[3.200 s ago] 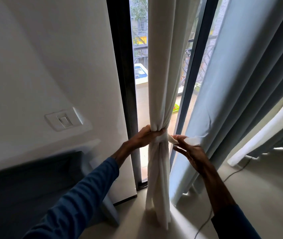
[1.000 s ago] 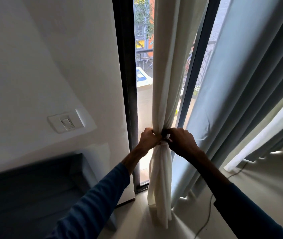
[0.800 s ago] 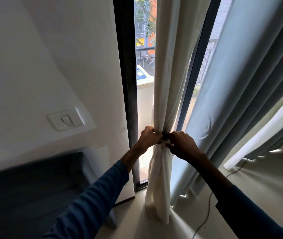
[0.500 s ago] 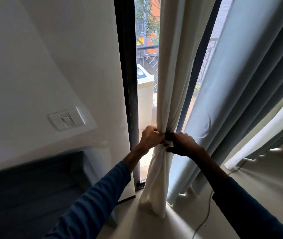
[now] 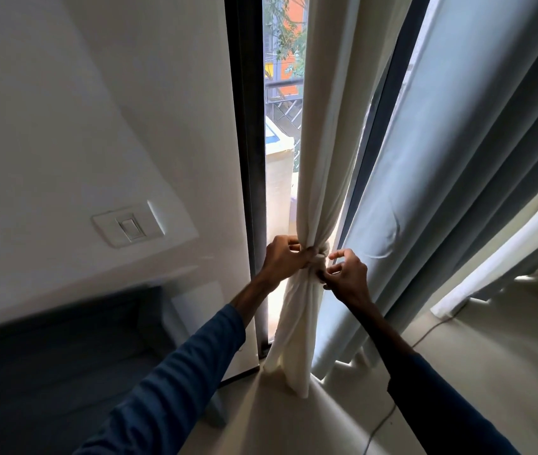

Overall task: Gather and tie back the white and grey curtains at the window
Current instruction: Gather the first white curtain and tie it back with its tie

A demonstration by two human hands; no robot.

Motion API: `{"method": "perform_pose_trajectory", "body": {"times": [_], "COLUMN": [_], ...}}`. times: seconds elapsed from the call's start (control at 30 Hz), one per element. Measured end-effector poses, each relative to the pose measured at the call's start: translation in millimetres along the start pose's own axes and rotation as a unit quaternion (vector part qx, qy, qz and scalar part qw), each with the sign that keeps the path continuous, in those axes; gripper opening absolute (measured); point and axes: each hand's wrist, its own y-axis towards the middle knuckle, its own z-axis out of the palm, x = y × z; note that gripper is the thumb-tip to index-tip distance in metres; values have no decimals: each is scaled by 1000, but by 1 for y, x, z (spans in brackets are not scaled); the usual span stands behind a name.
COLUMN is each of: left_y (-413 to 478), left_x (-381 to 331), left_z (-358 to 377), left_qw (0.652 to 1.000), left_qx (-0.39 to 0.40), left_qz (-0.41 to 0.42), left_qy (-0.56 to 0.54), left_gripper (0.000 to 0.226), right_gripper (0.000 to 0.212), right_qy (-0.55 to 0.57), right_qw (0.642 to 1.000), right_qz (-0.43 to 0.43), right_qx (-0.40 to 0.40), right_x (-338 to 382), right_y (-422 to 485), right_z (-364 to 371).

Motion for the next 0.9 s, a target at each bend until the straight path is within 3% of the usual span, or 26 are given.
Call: {"method": "perform_pose_trajectory", "body": {"times": [0.17, 0.27, 0.37, 0.63, 0.9], "left_y": [-1, -6, -7, 21, 56], "left_x": [7, 7, 2, -48, -155], "left_z": [-6, -7, 3, 36, 62], "left_qw": [995, 994, 997, 985, 959], "left_qx": [-65, -45, 15, 38, 13], "left_qz": [6, -31, -20, 119, 235], "left_qy": [77, 95, 67, 115, 159], "left_gripper": [58, 74, 63, 23, 17], "right_gripper": [29, 36, 37, 32, 24], "right_qy": [10, 18, 33, 75, 84], "right_qw": [1000, 1000, 999, 995, 972], "right_qz": [0, 4, 5, -26, -128], "right_qx": [6, 14, -5, -68, -180], "right_x": [-7, -4, -5, 26, 99], "right_y": [1, 6, 10, 27, 63], "right_z": [6, 3, -6, -66, -168]}}
